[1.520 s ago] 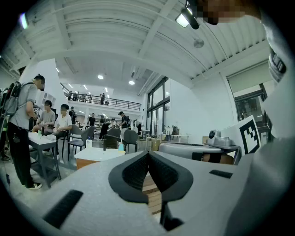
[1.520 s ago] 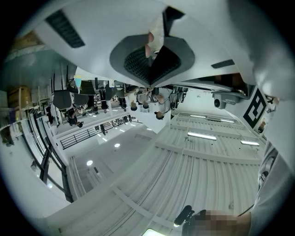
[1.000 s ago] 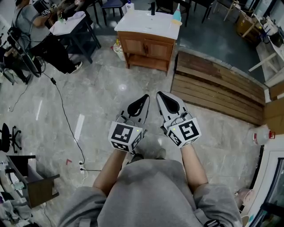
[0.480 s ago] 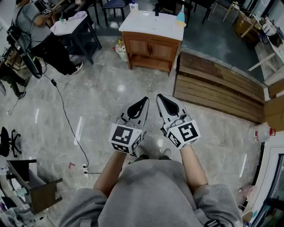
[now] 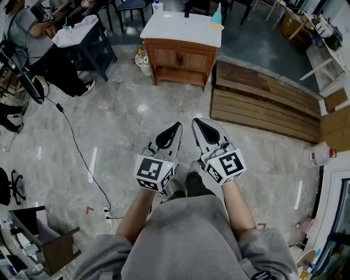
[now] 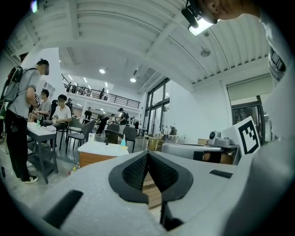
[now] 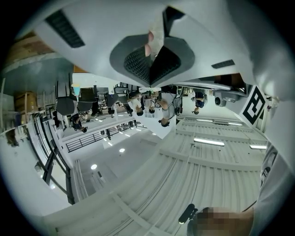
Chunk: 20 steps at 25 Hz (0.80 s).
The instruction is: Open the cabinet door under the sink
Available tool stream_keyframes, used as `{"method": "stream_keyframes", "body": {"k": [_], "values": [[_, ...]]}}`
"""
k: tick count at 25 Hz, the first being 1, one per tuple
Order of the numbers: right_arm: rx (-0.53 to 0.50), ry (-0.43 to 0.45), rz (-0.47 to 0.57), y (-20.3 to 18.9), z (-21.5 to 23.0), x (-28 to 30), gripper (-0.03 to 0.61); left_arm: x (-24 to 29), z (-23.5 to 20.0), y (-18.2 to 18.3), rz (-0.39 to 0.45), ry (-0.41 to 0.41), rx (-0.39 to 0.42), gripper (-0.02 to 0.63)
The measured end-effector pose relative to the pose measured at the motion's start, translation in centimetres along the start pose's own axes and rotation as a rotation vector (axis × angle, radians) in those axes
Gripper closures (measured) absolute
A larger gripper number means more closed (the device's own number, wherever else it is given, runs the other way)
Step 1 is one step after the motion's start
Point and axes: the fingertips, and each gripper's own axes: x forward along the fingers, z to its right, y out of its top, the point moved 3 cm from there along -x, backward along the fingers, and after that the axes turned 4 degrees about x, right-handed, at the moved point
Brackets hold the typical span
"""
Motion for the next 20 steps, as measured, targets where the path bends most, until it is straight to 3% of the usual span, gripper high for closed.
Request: {"method": "stream_keyframes", "body": {"k": [9, 20], "values": [[0.015, -0.004, -0.013, -0.4, 5.2, 3.4, 0.569, 5.8, -2.5, -0.4, -0.023, 0.004, 0.006, 0.606], [0.040, 0.033, -0.012, 0.6, 14.9, 7.4, 0.569, 15.7, -4.2, 0.6, -0.056, 0.030, 0.032, 0.606]]}}
